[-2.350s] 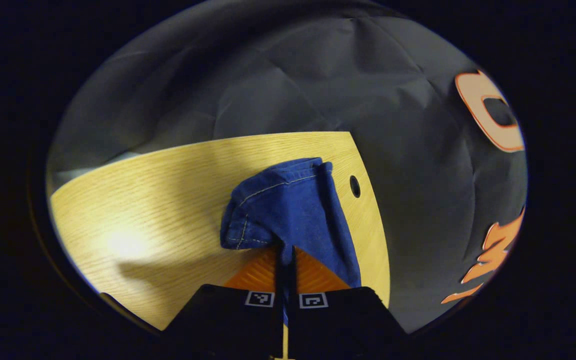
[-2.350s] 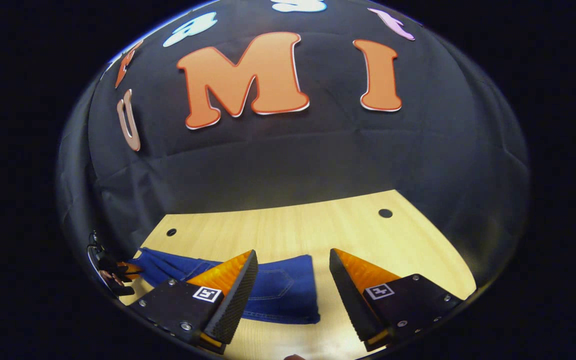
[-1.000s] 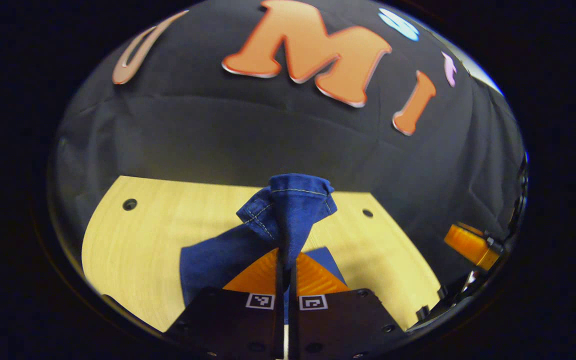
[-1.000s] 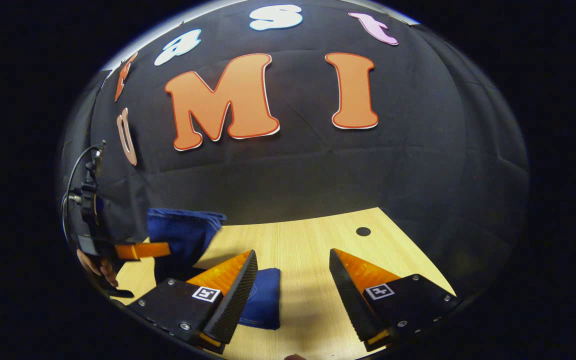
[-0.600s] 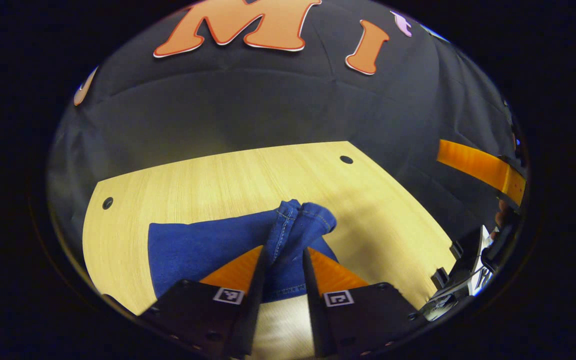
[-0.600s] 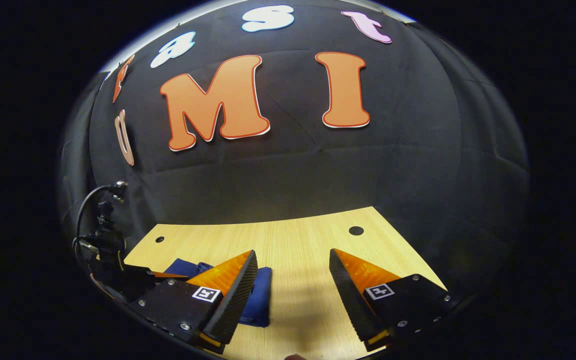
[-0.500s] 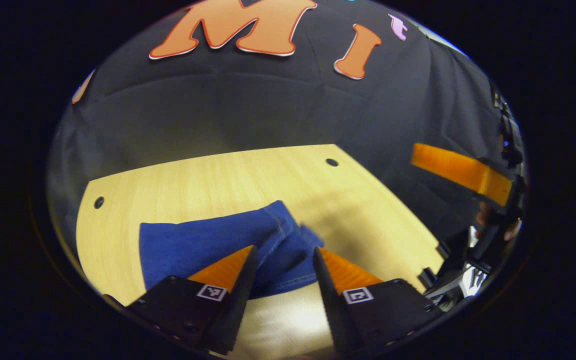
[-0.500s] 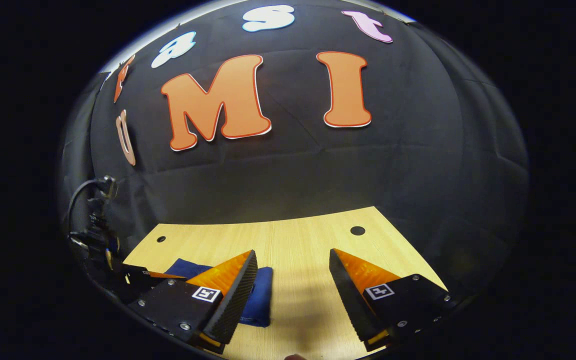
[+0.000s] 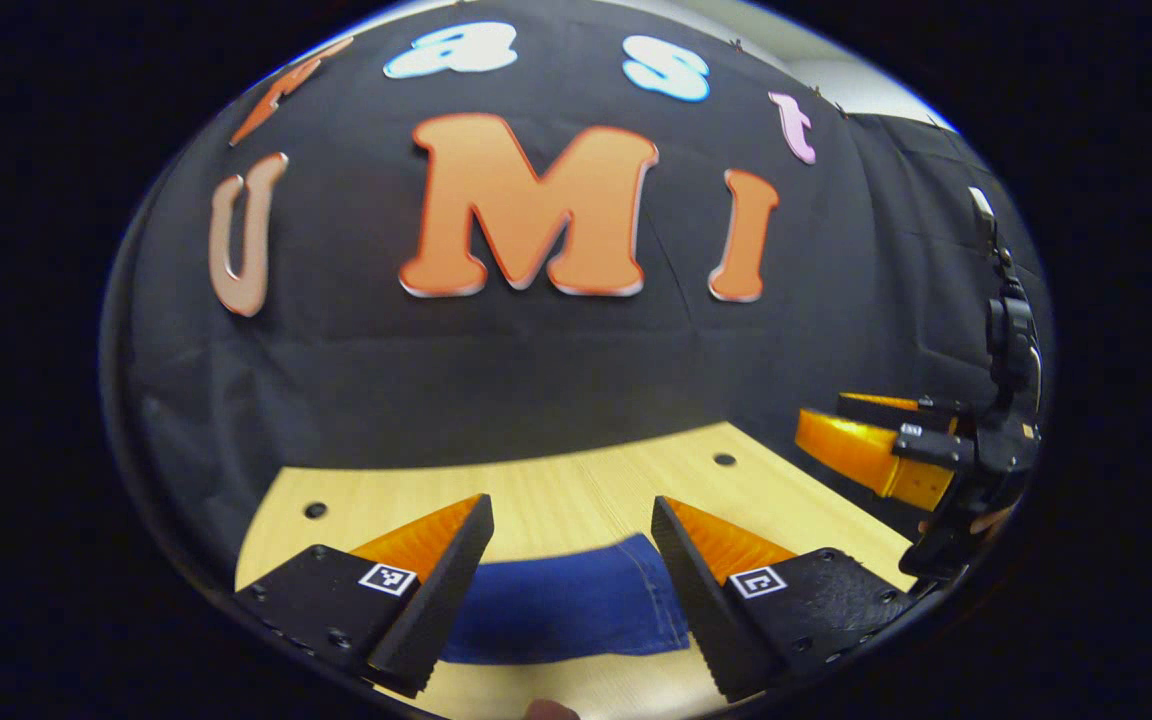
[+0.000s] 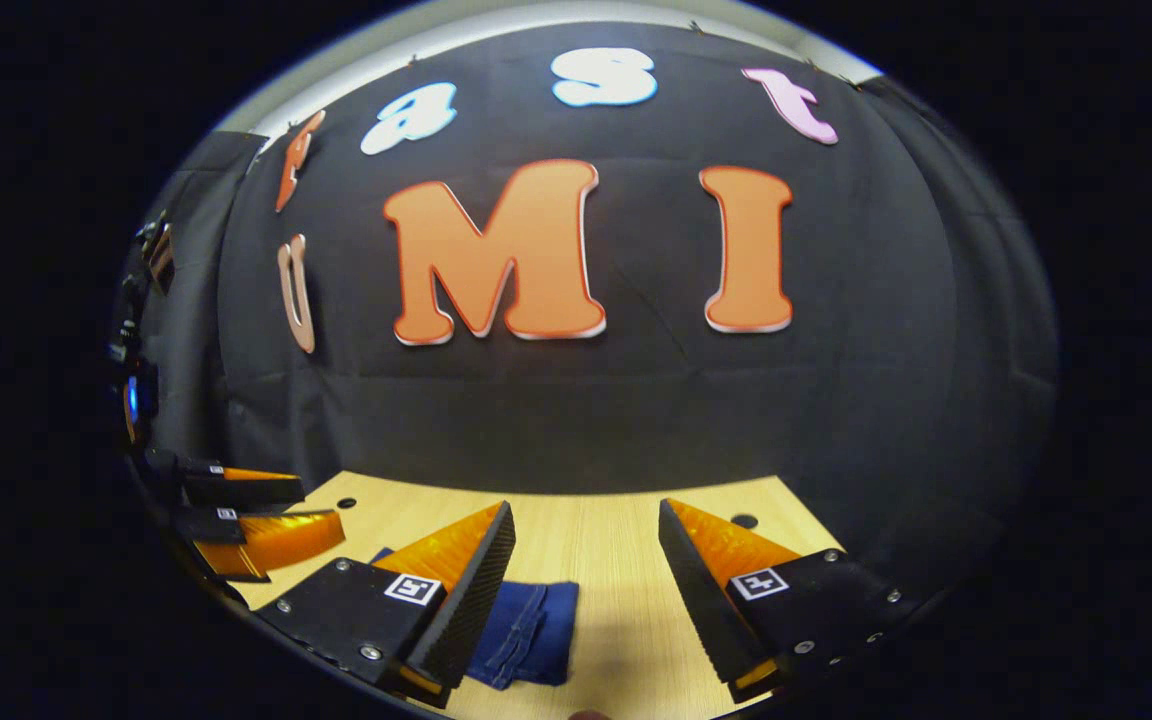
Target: Grasp the waist and the cuffs of the jeans and fold them to make the two legs overlap; first hold the waist and fold one-third of the jeans toward the cuffs, then hold the cuffs and fold the remaining one-third in the same direction to finish folding.
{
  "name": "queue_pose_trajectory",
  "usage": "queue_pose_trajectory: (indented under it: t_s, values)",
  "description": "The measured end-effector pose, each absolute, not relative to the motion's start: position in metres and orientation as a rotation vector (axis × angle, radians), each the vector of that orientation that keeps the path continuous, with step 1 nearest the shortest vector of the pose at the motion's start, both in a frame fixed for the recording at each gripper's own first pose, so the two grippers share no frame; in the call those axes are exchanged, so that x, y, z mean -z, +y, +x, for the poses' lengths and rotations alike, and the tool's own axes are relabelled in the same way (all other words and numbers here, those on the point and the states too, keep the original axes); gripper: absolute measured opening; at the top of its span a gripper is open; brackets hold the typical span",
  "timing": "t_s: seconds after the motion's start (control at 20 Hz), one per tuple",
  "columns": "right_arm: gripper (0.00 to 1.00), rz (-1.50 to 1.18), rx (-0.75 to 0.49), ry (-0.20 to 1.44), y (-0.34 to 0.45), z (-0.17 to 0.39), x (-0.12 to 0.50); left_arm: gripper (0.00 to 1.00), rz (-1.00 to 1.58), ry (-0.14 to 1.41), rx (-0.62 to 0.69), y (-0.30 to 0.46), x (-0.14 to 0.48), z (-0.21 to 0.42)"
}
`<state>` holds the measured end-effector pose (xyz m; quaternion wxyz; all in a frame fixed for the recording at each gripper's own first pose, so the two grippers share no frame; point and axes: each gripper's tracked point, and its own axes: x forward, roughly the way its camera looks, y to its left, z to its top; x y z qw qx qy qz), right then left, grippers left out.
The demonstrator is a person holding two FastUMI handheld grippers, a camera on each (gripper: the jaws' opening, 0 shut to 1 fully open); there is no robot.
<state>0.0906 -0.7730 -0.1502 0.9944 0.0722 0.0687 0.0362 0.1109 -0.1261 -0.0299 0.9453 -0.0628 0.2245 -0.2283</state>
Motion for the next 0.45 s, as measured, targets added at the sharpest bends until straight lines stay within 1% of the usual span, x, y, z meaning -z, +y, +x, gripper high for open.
queue_pose_trajectory:
  t_s: [0.2,0.35,0.4,0.45]
  values:
    - [0.89,0.129,-0.106,0.069,-0.754,0.089,0.116,0.97,-0.117,0.28,0.334,-0.081,-0.021,0.123]
    - [0.89,0.109,-0.096,-0.008,-0.751,0.086,0.092,0.98,-0.129,0.161,0.259,-0.058,-0.035,0.121]
    - [0.89,0.095,-0.09,-0.033,-0.75,0.085,0.088,0.94,-0.128,0.142,0.236,-0.05,-0.036,0.122]
    - [0.89,0.079,-0.084,-0.051,-0.75,0.083,0.087,0.97,-0.131,0.137,0.213,-0.041,-0.034,0.122]
